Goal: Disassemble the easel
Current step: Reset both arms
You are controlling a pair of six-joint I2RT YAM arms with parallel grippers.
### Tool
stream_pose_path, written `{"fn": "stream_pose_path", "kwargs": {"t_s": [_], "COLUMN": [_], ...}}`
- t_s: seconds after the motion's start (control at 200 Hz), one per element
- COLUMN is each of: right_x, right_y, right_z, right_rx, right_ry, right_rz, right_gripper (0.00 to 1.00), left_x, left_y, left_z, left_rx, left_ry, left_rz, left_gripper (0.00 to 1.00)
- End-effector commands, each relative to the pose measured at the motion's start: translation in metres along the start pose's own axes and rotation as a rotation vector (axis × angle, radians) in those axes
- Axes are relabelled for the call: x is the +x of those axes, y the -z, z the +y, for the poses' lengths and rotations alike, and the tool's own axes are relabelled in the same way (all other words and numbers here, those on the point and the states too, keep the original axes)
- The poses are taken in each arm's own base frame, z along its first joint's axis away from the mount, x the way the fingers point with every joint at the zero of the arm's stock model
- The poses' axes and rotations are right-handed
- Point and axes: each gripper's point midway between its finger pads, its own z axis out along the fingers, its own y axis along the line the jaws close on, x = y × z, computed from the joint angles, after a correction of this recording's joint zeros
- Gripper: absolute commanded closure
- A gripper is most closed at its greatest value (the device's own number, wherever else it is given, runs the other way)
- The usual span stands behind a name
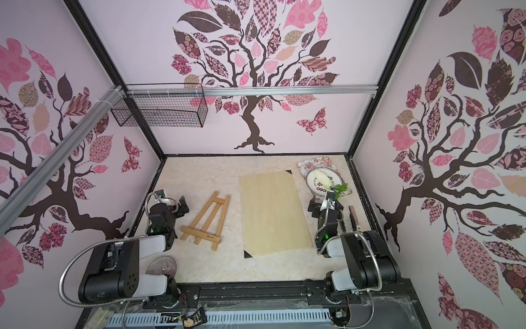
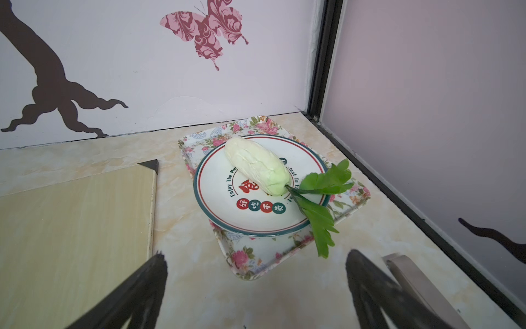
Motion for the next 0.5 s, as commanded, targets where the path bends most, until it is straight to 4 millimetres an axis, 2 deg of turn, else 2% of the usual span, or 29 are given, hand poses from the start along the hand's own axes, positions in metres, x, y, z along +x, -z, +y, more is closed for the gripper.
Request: {"fn": "stream_pose_path", "kwargs": {"t_s": [0.0, 0.075, 0.11, 0.23, 0.28, 0.495], "right_x": [-0.006, -0.003, -0.004, 0.0, 0.003, 0.003], "right_y": [-0.003, -0.003, -0.003, -0.014, -0.021, -0.021], "right_z": [0.011, 0.01, 0.01, 0.009, 0.009, 0.008], "right_rx": [-0.059, -0.062, -0.057, -0.029, -0.017, -0.024], "right_ry": [-0.012, -0.01, -0.013, -0.009, -0.01, -0.016], "right_rz": [-0.04, -0.055, -0.064, -0.018, 0.014, 0.016], "right_gripper": [0.0, 0.0, 0.0, 0.0, 0.0, 0.0], "left_x": [-0.008, 0.003, -0.003, 0.004, 0.0, 0.001], "left_y": [0.0, -0.004, -0.006, -0.015, -0.015, -0.014], "left_z": [-0.019, -0.026, -0.03, -0.027, -0.029, -0.035], "left_rx": [0.076, 0.077, 0.08, 0.043, 0.047, 0.064], "left_ry": [-0.041, -0.079, -0.085, -0.09, -0.092, -0.117], "left_rz": [-0.093, -0.092, -0.128, -0.032, -0.062, -0.056], "left_gripper": [0.02, 0.02, 0.02, 0.02, 0.02, 0.02]}}
